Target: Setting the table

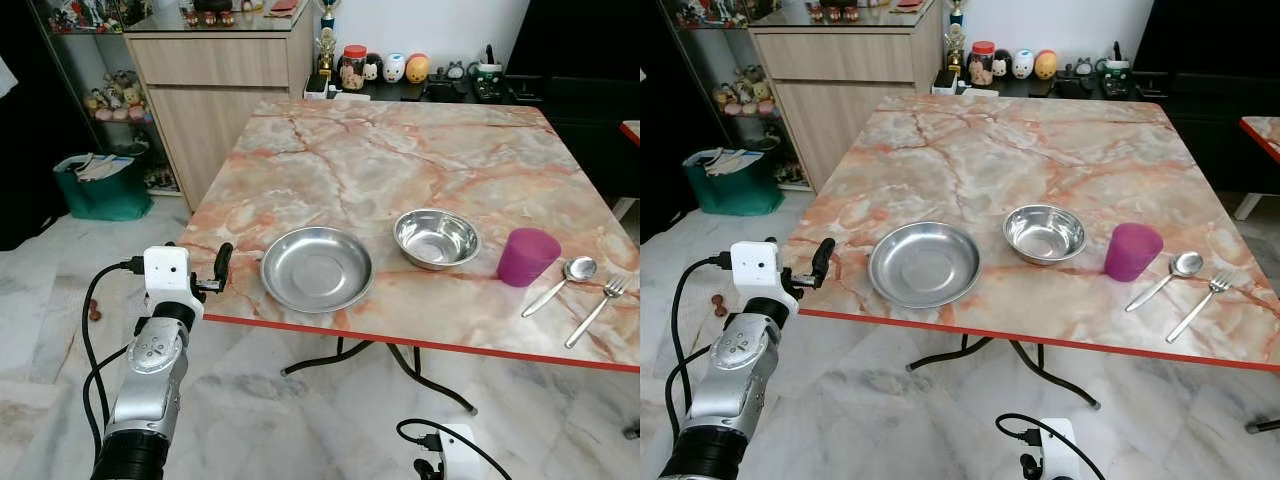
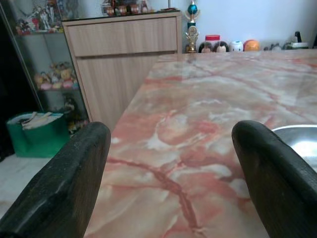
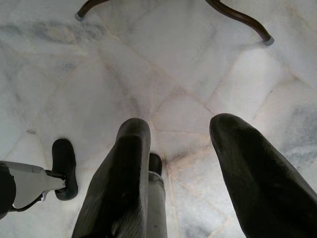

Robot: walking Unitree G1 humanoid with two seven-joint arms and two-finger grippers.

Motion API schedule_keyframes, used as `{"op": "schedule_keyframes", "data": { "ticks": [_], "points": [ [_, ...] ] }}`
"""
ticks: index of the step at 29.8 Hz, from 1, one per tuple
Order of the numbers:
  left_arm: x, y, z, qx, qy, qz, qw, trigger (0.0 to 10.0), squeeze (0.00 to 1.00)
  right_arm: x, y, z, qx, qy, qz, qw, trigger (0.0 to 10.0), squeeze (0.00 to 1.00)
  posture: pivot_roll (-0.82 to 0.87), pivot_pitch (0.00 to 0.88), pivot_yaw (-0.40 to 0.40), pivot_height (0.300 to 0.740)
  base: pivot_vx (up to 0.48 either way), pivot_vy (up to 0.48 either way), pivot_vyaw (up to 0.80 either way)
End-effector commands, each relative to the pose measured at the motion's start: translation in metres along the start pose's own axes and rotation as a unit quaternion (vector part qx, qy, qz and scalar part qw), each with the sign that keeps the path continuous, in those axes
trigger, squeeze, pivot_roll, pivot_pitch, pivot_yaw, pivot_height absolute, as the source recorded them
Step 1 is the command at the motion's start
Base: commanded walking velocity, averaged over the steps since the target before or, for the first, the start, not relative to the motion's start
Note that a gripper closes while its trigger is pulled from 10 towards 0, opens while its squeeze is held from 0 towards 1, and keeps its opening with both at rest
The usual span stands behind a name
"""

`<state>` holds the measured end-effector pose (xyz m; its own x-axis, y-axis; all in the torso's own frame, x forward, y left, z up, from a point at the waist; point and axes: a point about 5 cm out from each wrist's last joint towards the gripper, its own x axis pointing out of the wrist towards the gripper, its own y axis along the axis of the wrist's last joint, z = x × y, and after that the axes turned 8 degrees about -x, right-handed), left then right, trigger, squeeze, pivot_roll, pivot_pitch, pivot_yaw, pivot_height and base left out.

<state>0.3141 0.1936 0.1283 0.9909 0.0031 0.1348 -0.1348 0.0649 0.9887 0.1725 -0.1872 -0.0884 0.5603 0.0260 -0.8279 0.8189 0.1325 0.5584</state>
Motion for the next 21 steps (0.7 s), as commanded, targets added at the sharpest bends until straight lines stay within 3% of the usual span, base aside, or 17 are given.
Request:
{"op": "schedule_keyframes", "data": {
  "ticks": [1, 8, 12, 21],
  "points": [
    [-0.0005, -0.0009, -0.0002, 0.011, 0.001, 0.002, 1.0, 10.0, 0.0, 0.0007, 0.0046, 0.0008, 0.003, -0.001, 0.008, 1.0, 10.0, 0.0, -0.04, 0.0, 0.0, 0.732, 0.0, -0.341, 0.0],
    [0.0003, -0.0014, -0.0004, -0.002, 0.003, 0.001, 1.0, 10.0, 0.0, 0.0008, 0.007, 0.0022, 0.005, -0.002, 0.013, 1.0, 10.0, 0.0, -0.04, 0.0, -0.003, 0.732, 0.0, -0.243, -0.33],
    [0.0026, 0.0009, -0.0007, -0.061, 0.007, -0.002, 0.998, 10.0, 0.0, 0.0008, 0.0076, 0.0035, 0.002, -0.003, 0.014, 1.0, 10.0, 0.0, -0.04, 0.0, -0.006, 0.732, 0.0, 0.0, 0.0],
    [0.0065, 0.0045, -0.001, -0.064, -0.008, -0.007, 0.998, 10.0, 0.0, 0.0005, 0.0061, 0.0038, 0.0, -0.003, 0.011, 1.0, 10.0, 0.0, -0.04, 0.0, -0.009, 0.732, 0.0, 0.0, 0.0]
  ]
}}
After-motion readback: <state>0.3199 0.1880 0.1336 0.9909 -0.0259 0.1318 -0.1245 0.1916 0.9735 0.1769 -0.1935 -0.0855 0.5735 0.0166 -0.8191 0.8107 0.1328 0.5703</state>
